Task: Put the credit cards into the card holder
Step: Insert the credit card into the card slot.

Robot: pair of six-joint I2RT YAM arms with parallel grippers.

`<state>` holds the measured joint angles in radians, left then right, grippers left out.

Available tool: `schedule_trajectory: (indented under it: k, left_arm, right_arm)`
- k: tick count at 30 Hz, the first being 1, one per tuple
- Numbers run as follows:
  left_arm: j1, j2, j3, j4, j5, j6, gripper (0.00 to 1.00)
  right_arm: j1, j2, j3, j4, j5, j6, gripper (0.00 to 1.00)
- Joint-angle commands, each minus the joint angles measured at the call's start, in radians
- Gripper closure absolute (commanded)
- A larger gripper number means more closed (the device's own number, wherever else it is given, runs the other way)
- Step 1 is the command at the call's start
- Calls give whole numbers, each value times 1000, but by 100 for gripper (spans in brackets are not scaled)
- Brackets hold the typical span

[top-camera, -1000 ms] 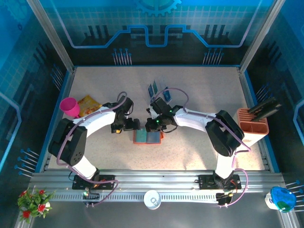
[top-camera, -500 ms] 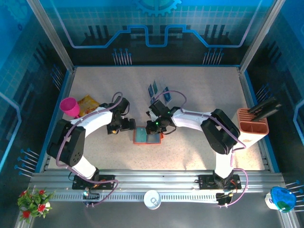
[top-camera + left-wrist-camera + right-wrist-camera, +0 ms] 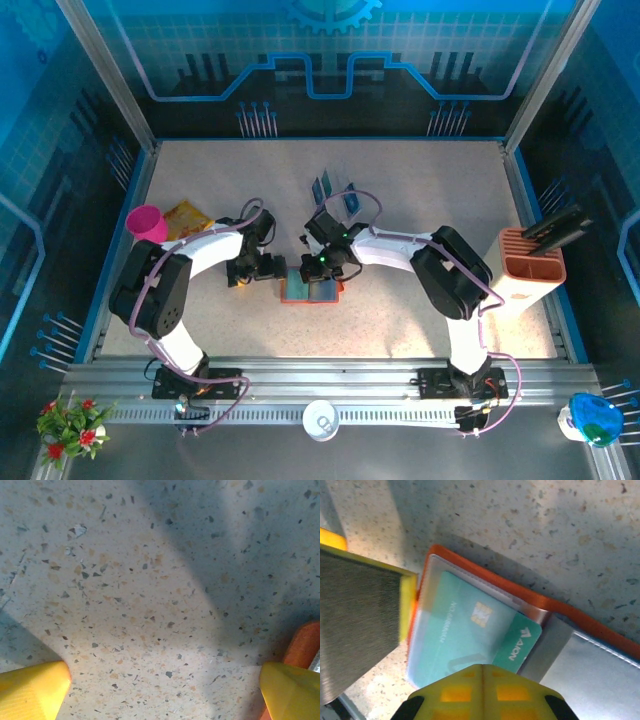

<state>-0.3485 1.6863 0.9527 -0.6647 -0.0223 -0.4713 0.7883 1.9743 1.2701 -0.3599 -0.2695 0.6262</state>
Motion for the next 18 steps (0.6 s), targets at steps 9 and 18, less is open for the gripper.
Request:
schedule_trajectory:
  k: [9, 18]
  left_arm:
    - [3, 70, -28, 23, 61, 23, 1]
    - [0, 75, -35, 31, 64, 20, 1]
  right_arm:
    - [35, 69, 57, -59, -10, -11, 98]
    - [45, 107, 89, -50, -42, 1, 98]
